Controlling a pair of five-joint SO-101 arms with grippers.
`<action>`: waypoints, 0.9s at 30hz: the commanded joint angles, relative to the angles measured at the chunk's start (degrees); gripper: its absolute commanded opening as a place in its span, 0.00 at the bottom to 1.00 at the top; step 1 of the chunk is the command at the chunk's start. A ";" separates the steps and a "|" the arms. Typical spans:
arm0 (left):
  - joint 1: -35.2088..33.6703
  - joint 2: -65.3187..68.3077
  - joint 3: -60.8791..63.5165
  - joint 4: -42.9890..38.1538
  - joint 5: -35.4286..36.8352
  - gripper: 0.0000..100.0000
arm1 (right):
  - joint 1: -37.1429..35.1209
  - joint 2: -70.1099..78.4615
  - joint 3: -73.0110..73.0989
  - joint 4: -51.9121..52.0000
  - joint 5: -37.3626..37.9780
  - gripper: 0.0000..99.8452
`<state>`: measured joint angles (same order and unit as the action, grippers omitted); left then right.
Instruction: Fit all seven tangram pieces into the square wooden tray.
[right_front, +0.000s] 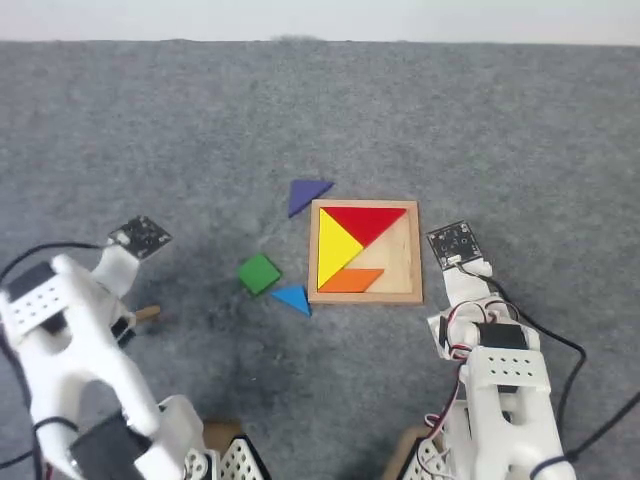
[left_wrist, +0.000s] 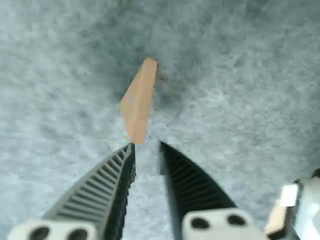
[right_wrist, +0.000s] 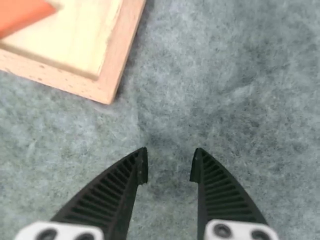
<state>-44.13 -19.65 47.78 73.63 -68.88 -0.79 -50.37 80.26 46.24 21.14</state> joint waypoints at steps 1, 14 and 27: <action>4.22 1.93 -8.40 2.46 0.26 0.15 | -0.40 -1.45 -0.26 -1.19 0.79 0.16; 5.45 22.07 -16.13 2.55 -1.14 0.14 | -0.40 -1.45 -0.26 -1.45 0.79 0.16; 3.08 32.00 -14.73 -3.69 2.46 0.14 | -0.40 -1.45 -0.26 -1.27 0.79 0.16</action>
<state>-39.47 9.63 34.07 70.90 -66.24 -0.79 -50.37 80.26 46.24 21.14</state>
